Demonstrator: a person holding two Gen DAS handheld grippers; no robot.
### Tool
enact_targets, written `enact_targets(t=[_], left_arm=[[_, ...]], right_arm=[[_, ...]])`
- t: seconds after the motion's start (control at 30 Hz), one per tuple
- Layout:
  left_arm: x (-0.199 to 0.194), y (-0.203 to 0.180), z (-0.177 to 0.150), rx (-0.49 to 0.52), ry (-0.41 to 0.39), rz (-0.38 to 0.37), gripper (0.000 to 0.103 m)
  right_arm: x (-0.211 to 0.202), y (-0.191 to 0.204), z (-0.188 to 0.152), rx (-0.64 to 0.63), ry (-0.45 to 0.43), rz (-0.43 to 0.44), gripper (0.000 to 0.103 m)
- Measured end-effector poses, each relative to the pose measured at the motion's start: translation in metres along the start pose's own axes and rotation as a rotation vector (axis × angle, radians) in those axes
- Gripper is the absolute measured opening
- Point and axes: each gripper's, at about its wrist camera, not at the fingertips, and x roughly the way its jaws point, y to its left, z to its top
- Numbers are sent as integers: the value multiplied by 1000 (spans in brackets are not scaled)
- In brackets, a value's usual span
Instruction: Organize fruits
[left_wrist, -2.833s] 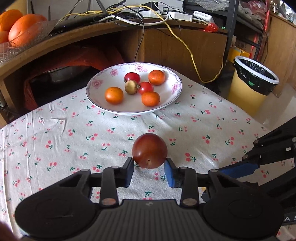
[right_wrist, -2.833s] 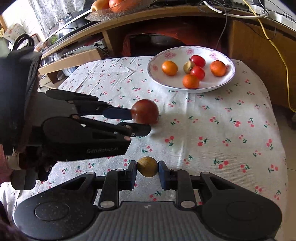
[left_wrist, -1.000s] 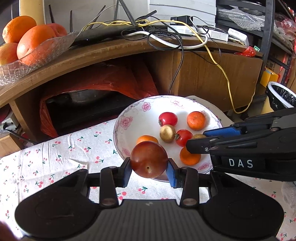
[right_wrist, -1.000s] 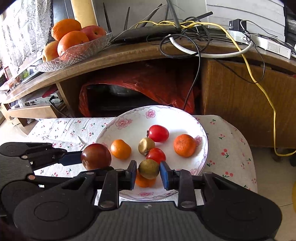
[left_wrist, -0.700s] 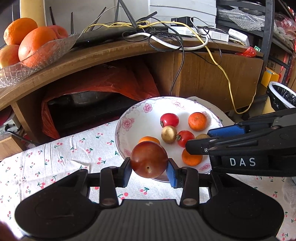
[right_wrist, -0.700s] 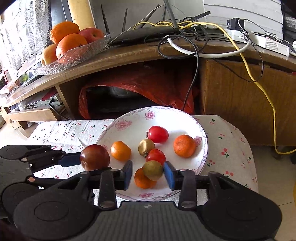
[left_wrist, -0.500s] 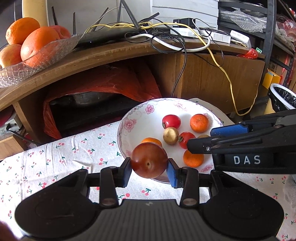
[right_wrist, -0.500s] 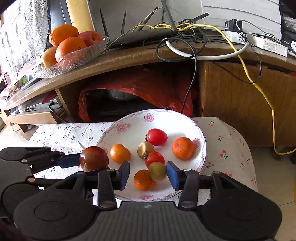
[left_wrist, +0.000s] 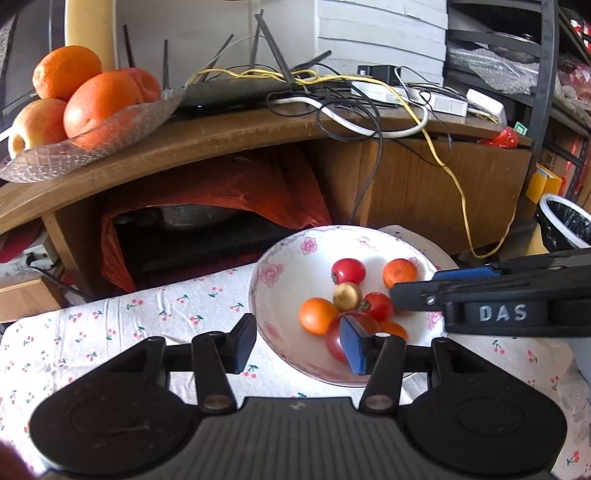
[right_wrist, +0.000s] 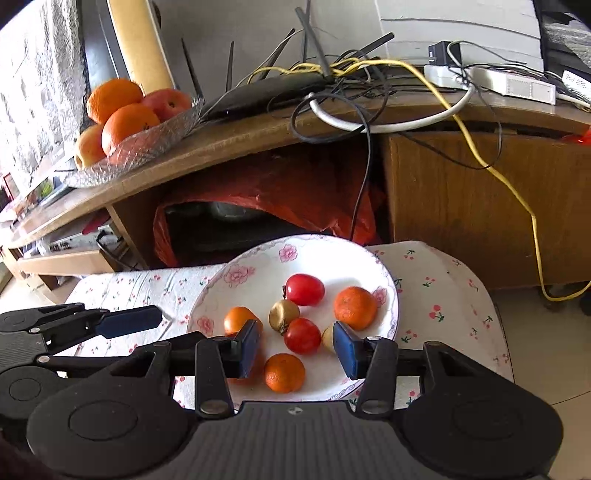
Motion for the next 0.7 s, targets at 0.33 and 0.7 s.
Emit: enact_targets(t=[0.33, 0.7], left_arm=[[-20, 5, -11, -41, -40, 79, 81], [-53, 8, -31, -93, -66, 168, 103]], right_arm=[[-12, 0, -6, -2, 3, -9, 42], [-33, 20, -23, -19, 15, -3, 46]])
